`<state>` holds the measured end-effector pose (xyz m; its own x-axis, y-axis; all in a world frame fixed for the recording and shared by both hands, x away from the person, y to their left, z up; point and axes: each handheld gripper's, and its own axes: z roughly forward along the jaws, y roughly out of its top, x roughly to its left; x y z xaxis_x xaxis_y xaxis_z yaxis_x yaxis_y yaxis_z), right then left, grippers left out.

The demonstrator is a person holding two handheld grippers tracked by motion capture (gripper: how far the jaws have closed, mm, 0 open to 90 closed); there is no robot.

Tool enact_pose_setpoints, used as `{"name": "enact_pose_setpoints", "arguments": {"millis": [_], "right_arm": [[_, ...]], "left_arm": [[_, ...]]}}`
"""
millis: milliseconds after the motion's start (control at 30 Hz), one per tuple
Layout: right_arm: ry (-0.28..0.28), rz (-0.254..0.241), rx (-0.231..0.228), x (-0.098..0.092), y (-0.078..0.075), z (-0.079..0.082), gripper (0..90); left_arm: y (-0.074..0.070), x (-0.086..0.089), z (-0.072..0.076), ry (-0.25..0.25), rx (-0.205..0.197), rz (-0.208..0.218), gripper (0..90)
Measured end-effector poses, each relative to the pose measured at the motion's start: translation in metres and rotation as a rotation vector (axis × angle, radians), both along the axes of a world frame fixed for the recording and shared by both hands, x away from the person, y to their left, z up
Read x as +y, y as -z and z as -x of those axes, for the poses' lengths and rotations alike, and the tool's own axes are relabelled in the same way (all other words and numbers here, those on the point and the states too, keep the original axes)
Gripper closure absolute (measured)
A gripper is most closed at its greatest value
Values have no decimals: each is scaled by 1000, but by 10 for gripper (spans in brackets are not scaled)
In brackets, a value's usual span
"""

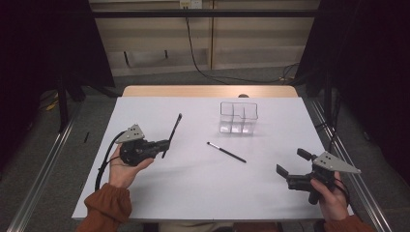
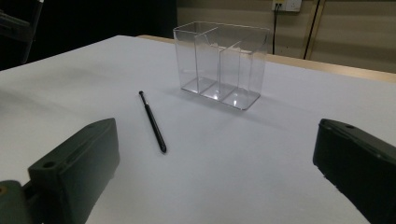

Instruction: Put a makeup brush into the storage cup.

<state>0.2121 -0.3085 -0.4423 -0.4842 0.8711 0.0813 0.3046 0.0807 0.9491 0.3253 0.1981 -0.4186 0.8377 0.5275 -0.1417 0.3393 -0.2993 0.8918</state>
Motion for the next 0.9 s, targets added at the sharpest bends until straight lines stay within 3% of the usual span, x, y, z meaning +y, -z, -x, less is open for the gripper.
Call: {"name": "enact_pose_setpoints", "arguments": {"millis": [167,367,600,900], "right_arm": [[-2,3,-2,-1,0,-1,2],[-14,3,-5,1,0,-1,2],[-28,10,-8,4,0,-3,2],[-51,6,-16,8,-1,-4,2]], "left_arm": [[1,-6,5,18,0,4,843],[-2,-9,10,4,-15,31,843],[-2,-19,19,25,-31,19,843],[-1,-36,24,69,-14,35,843]]}}
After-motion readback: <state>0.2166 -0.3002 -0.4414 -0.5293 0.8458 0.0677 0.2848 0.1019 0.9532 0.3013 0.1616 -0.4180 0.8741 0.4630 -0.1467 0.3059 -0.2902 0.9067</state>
